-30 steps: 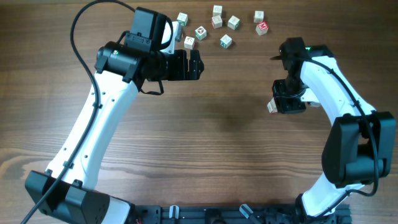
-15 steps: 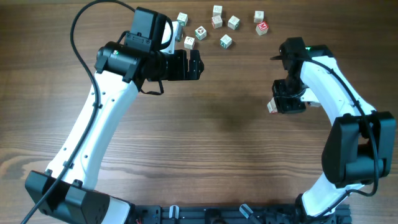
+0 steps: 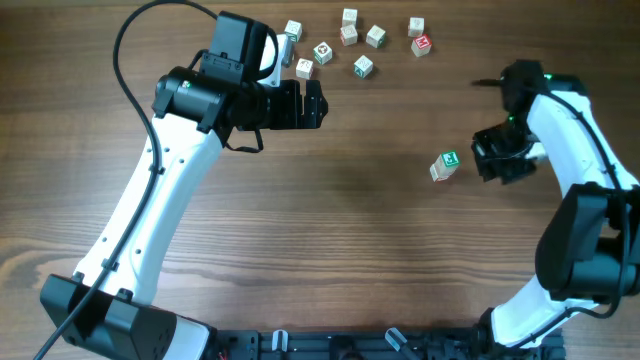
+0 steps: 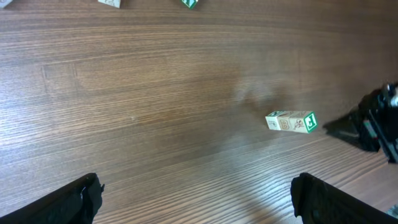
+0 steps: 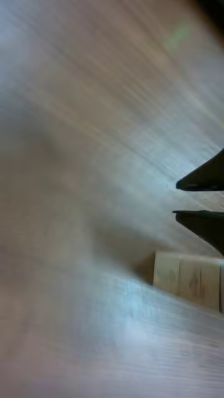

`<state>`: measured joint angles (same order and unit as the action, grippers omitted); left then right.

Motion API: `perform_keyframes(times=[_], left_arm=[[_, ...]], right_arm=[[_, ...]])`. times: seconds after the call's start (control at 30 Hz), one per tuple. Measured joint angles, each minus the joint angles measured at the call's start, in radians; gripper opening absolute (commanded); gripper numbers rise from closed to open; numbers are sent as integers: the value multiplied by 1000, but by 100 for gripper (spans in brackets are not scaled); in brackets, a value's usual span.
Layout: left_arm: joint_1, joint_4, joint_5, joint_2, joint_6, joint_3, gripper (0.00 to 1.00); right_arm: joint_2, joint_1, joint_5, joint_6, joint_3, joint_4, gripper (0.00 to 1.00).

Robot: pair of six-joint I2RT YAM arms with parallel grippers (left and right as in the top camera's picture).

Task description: Form a tower

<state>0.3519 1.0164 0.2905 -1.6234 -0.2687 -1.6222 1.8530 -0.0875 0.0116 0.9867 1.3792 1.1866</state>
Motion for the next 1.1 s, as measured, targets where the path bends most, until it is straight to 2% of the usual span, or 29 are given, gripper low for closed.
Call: perform_keyframes(times=[0.07,0.1,0.2,0.23,0.53,0.8,1.1], left_arm=[[0,0,0,0,0,0,100],[0,0,0,0,0,0,100],[0,0,0,0,0,0,100],[0,0,0,0,0,0,100],[0,0,0,0,0,0,100],[0,0,0,0,0,0,100],[0,0,0,0,0,0,100]], right_arm=[[0,-2,35,-149,-1,-41,51],[0,-2,56,-222,-1,-65,49],[0,-2,79,-315,-1,-96,11],[0,-2,82,-316,-2,-105,4],[0,-26,124,-109,-140,-243,4],[0,-36,254,-43,-149,-286,4],[0,-36,322,-32,-149,-273,4]])
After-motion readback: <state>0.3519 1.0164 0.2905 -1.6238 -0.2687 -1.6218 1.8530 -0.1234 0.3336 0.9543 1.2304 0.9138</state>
